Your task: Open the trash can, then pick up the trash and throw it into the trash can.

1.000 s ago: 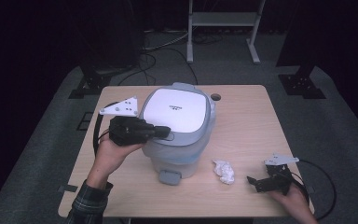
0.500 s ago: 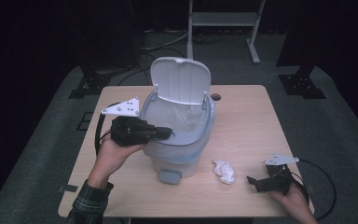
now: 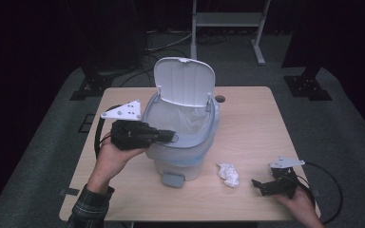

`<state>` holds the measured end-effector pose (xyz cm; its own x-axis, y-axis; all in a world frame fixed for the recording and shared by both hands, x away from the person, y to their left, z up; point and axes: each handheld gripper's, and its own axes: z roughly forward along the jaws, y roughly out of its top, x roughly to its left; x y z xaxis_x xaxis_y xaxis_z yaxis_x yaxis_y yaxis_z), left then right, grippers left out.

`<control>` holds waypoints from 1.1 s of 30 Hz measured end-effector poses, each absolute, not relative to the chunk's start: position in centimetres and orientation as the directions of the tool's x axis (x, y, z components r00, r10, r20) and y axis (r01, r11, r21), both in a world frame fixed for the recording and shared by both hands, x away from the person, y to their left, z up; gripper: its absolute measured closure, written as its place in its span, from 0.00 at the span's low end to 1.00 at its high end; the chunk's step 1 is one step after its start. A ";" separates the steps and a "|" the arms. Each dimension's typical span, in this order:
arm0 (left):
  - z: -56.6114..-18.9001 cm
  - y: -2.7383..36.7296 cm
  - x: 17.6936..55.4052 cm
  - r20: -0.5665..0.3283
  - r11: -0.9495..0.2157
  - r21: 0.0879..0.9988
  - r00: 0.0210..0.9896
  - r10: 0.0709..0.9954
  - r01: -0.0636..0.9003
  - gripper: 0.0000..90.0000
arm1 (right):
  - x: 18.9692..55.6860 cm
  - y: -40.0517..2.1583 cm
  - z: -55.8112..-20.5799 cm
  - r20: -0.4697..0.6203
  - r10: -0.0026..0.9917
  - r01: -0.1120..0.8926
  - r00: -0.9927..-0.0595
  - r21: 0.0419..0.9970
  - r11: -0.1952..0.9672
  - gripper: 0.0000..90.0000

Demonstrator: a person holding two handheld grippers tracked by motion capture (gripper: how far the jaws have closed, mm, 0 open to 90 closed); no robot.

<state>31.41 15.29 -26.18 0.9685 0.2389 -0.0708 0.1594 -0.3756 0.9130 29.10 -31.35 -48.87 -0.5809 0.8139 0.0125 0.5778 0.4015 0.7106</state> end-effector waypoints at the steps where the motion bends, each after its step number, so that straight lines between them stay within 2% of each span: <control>1: -26.1 15.4 31.3 -0.068 -0.372 0.915 0.968 0.242 0.157 0.96 | 29.1 -31.4 -48.9 0.012 0.814 0.578 -0.581 0.710 0.402 0.00; 14: -25.6 17.6 29.1 -0.052 -0.347 0.926 0.960 0.274 0.149 0.66 | 29.1 -31.4 -48.9 0.013 0.814 0.578 -0.581 0.710 0.402 0.00; 15: -25.7 17.8 28.8 -0.048 -0.348 0.925 0.957 0.285 0.150 0.66 | 29.1 -31.4 -48.9 0.013 0.814 0.578 -0.581 0.711 0.401 0.00; 18: -25.9 18.4 28.2 -0.043 -0.351 0.923 0.952 0.304 0.154 0.53 | 29.1 -31.4 -48.9 0.013 0.814 0.578 -0.581 0.710 0.401 0.00; 33: -27.5 21.3 25.9 -0.024 -0.331 0.927 0.912 0.409 0.173 0.30 | 29.1 -31.4 -48.9 0.013 0.814 0.578 -0.581 0.710 0.401 0.00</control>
<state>25.86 21.28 -27.51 0.9121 0.4092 -0.0243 0.1733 -0.3312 0.9275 29.10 -31.35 -48.87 -0.5808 0.8139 0.0127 0.5781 0.4014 0.7104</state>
